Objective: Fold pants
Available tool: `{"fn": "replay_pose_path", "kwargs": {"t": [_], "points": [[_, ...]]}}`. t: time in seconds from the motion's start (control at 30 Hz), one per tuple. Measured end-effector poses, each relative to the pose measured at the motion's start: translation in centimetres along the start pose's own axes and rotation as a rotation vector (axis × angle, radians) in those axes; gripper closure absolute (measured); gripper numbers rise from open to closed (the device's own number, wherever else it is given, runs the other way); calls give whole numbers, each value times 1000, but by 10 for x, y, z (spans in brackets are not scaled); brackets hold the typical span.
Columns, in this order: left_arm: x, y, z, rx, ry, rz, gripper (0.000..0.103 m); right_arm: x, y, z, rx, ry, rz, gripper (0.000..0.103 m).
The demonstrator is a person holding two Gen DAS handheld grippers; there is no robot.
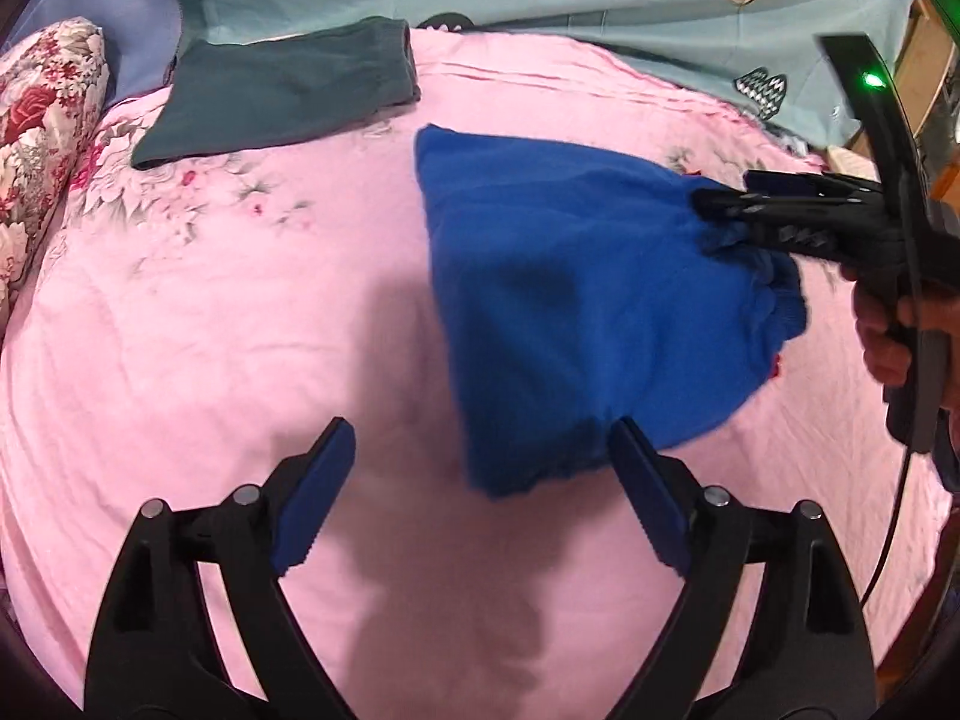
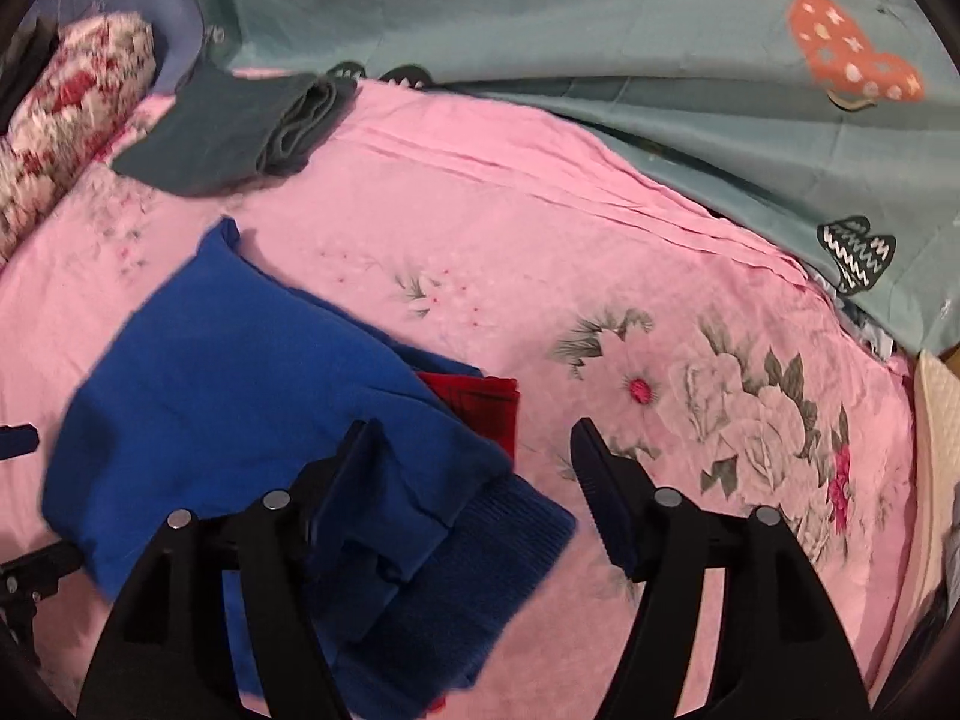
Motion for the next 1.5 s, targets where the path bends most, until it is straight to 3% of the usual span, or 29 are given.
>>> {"fn": "replay_pose_path", "kwargs": {"t": [0.07, 0.13, 0.2, 0.3, 0.43, 0.47, 0.53, 0.67, 0.8, 0.87, 0.93, 1.03, 1.13, 1.17, 1.2, 1.27, 1.5], "points": [[-13, 6, -13, -44, 6, 32, 15, -28, -1, 18, 77, -8, 61, 35], [-22, 22, -22, -117, -17, 79, 16, -57, -4, 25, 155, 52, 133, 35], [-24, 42, -18, -176, -81, 109, 17, -74, -9, 18, 204, 204, 161, 49], [-11, 65, 10, -94, -123, 118, 22, -64, -18, -1, 235, 344, 108, 71], [28, 66, 48, 50, -147, 21, 66, -28, -49, 0, 296, 318, 1, 81], [41, 60, 51, 68, -126, -11, 72, -22, -56, 2, 306, 304, -20, 86], [56, 51, 53, 105, -96, -3, 73, -13, -69, 9, 333, 307, -26, 87], [53, 45, 67, 217, -15, 19, 72, -8, -70, 9, 353, 299, -30, 87], [15, 41, 57, 143, -72, 42, 66, -39, -62, 8, 375, 315, 0, 80], [2, 26, 57, 132, -98, 45, 56, -60, -63, 3, 379, 345, 43, 79], [7, 12, 58, 145, -86, 16, 52, -60, -70, -4, 370, 347, 15, 79], [32, -13, 58, 194, -23, -50, 51, -27, -96, -10, 380, 315, -104, 79], [33, -16, 65, 249, 36, -37, 51, -25, -103, -10, 402, 322, -95, 79], [27, -14, 67, 242, 36, -40, 44, -29, -102, -9, 407, 309, -107, 73], [20, -12, 67, 225, 23, -41, 38, -34, -101, -10, 416, 291, -119, 61], [3, -9, 65, 177, 29, -24, 17, -57, -101, -11, 421, 253, -78, 56], [-50, -24, 56, 70, 63, 5, 7, -126, -121, -31, 379, 179, 8, 28]]}}
Point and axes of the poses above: each gripper's, at about its wrist camera, not at the fingertips, and x roughly the way its jaws point, z to its right, y to its top, the point moved 4 cm from there along x, roughly the way its jaws point, and after that the axes turned 2 degrees about -x, right-handed, at the moved point
